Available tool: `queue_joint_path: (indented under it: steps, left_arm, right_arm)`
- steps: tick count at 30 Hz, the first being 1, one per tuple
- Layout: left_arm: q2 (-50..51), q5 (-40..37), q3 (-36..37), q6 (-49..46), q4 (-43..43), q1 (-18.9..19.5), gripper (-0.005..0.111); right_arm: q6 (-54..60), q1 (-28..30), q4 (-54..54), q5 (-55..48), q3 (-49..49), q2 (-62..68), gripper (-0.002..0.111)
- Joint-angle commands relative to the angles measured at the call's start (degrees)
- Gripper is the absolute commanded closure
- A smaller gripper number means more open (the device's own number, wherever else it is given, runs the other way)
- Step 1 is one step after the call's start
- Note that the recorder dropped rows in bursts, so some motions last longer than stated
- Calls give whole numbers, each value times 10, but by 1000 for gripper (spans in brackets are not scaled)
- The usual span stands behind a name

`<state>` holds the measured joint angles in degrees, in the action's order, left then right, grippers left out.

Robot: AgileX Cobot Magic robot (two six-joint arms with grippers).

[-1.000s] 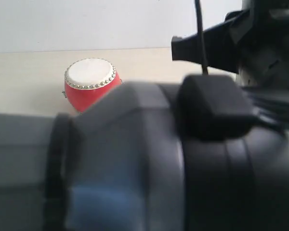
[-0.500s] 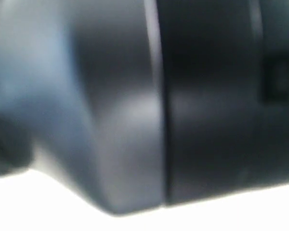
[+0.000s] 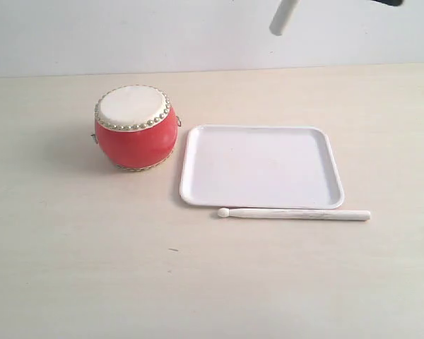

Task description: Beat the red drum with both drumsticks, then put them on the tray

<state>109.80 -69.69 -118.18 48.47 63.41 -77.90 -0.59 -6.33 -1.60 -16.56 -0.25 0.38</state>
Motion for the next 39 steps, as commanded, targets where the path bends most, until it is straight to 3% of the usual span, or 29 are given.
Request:
queue_joint_path:
  steps: [1,5,17,28,39]
  left_arm:
    - [-29,6,-5,-103,-104,25,107]
    - [-47,57,-5,-166,-193,52,107]
    - [-52,188,-4,-146,-280,100,107]
    - [-58,180,-4,-119,-278,106,107]
    - [-93,241,-4,-281,-544,190,107]
  right_arm:
    - [1,3,0,7,3,-4,108]
    - [1,3,0,7,3,-4,108]
    - [1,3,0,7,3,-4,108]
    - [1,3,0,7,3,-4,108]
    - [1,3,0,7,3,-4,108]
